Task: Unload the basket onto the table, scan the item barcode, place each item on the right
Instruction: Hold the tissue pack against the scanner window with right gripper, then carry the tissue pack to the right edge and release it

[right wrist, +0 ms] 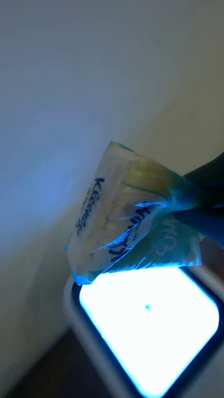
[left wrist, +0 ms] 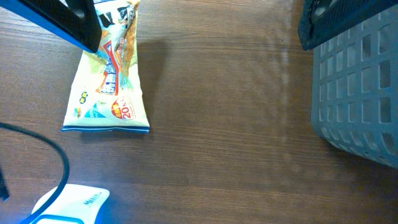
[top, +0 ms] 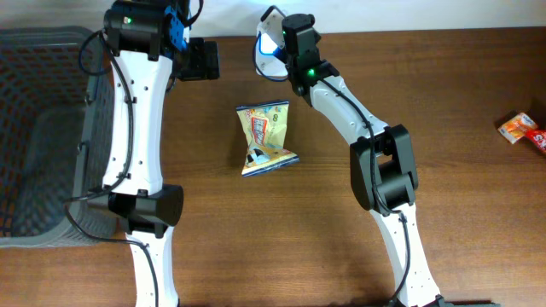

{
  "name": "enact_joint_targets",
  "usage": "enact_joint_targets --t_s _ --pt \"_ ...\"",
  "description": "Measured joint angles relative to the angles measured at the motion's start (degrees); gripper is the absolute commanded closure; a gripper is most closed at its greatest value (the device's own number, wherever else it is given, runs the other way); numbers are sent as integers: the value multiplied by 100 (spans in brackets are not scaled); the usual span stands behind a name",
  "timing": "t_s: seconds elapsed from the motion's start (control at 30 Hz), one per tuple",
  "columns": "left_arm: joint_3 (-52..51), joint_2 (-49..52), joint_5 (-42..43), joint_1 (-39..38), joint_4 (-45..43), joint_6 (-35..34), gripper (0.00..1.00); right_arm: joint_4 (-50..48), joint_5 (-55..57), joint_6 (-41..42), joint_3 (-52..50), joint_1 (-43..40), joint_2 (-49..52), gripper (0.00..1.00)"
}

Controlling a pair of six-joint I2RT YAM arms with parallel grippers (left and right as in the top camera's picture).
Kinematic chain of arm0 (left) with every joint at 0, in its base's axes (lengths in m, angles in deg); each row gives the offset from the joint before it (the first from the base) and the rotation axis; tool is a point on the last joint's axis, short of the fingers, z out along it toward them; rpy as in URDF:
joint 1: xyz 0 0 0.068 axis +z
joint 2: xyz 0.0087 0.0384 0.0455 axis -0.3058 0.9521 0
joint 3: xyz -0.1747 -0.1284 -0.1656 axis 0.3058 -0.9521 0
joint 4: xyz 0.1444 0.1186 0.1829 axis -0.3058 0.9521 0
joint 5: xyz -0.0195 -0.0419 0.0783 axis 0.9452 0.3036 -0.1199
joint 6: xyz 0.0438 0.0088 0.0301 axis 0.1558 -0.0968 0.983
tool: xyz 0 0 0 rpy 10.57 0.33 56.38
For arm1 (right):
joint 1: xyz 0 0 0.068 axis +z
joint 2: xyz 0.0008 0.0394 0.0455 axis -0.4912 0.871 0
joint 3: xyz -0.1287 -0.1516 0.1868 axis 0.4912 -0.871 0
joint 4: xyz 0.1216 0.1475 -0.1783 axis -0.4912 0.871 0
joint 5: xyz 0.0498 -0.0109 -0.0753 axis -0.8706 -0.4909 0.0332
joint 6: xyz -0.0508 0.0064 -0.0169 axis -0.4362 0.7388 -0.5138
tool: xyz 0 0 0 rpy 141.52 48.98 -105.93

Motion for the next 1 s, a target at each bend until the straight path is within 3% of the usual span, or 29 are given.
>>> enact_joint_targets --t_s 0.13,0.23,0.27,0.3,0.33,0.43,0.47,0.5,0.53,0.7,0.77,0.83,0.93,0.97,1.0 --pt "0 0 -2 0 0 0 1 212 1158 426 13 -138 -114 96" --pt "0 0 -2 0 4 0 1 1390 1335 1720 33 -745 -848 96" --pt "0 0 -2 0 -9 0 1 2310 1425 2614 83 -1386 -1355 96" --pt "0 0 -4 0 -9 2 1 2828 1462 2962 157 -1751 -1532 96" --pt "0 0 0 0 -15 0 1 4168 1427 3875 232 -2570 -1690 96" --pt "0 0 0 0 0 0 1 5311 922 4778 -22 -4201 -1641 96" --pt "0 0 -2 0 0 0 1 5464 553 4920 -96 -4721 -1641 84" --pt "0 0 0 0 2 0 1 5504 129 5012 -186 -5062 -1639 48" --pt "0 0 -2 0 2 0 1 5515 -181 5047 -282 -5285 -1637 0" --pt "0 0 -2 0 2 0 1 5661 -1766 5075 -608 -5814 -1580 1" --pt "0 0 -2 0 0 0 1 6052 -3451 4562 -614 -5619 -1580 1" --pt "0 0 0 0 0 0 1 6516 -4850 3987 -625 -5180 -1580 1" --pt "0 0 0 0 2 0 1 7300 -5517 2911 -634 -3783 -1578 1" --pt "0 0 0 0 2 0 1 7145 -5580 2649 -706 -3187 -1578 28" --pt "0 0 0 0 4 0 1 6983 -5630 2522 -822 -2623 -1578 68"
